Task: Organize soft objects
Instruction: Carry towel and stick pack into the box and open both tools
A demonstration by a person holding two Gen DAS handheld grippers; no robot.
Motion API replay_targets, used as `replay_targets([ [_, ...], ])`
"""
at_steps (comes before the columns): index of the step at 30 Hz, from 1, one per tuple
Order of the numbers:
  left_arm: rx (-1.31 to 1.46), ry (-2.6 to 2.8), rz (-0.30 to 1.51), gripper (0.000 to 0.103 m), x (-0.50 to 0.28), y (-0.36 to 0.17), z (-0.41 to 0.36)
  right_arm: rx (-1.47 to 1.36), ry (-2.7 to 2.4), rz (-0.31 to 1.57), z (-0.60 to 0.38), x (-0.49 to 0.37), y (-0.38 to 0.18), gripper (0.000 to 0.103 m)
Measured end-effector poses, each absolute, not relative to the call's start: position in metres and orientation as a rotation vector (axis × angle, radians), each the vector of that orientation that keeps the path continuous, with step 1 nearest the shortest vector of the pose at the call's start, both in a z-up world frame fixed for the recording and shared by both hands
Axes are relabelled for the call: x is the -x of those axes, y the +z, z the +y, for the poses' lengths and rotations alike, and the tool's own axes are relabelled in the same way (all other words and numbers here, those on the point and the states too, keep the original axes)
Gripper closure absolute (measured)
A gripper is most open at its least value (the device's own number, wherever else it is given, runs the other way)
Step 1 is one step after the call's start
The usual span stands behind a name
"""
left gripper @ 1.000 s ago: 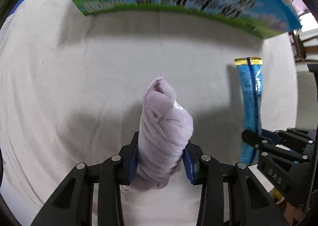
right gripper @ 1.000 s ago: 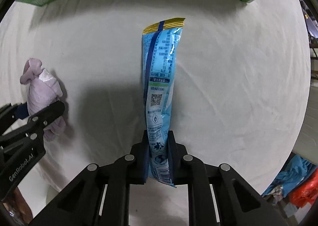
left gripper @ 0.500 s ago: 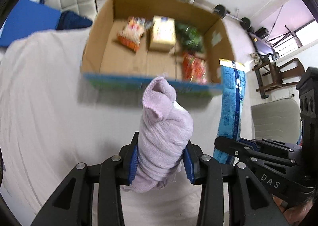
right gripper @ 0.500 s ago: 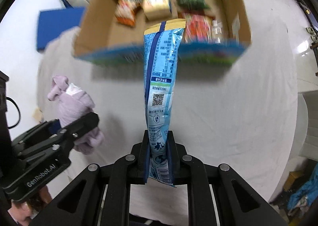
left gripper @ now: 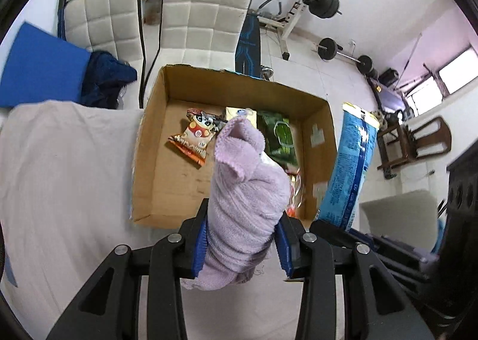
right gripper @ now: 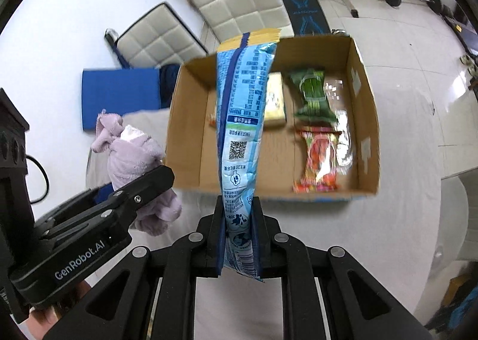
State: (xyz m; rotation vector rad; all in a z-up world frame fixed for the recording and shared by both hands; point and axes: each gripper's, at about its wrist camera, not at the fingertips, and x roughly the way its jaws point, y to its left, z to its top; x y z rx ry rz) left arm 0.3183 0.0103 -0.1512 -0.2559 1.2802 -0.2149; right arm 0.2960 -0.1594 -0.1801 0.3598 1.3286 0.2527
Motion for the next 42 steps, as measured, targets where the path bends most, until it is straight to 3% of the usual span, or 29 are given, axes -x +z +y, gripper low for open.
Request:
replay_targets([
  [8,0.453,-0.196,1.454,0.067,-0.367,-0.217,0.034,-0.478,0.146,1.366,-0.158,-0.357,-0.248,0.088],
  [20,0.471,-0.146,1.596,0.066,-0.389,-0.292,0.037,-0.504,0.084,1.46,-0.151,-0.39,-0.342,0.088],
  [26,0.45,-0.139,1.633,0.064,-0.39,-0.302,0.031,-0.534,0.104,1.512,-0.15,-0.392,-0.366,0.084],
  [33,0.4,-0.123,1.628,0.048,-0.387,-0.295,0.026,-0.489,0.114,1.542,-0.149,-0.393,-0.38,0.081],
  [42,0.294,-0.105,1.527,0.039,-0.371,-0.26,0.027,-0.355,0.091,1.523,-0.154,-0.384,-0.361,0.079],
])
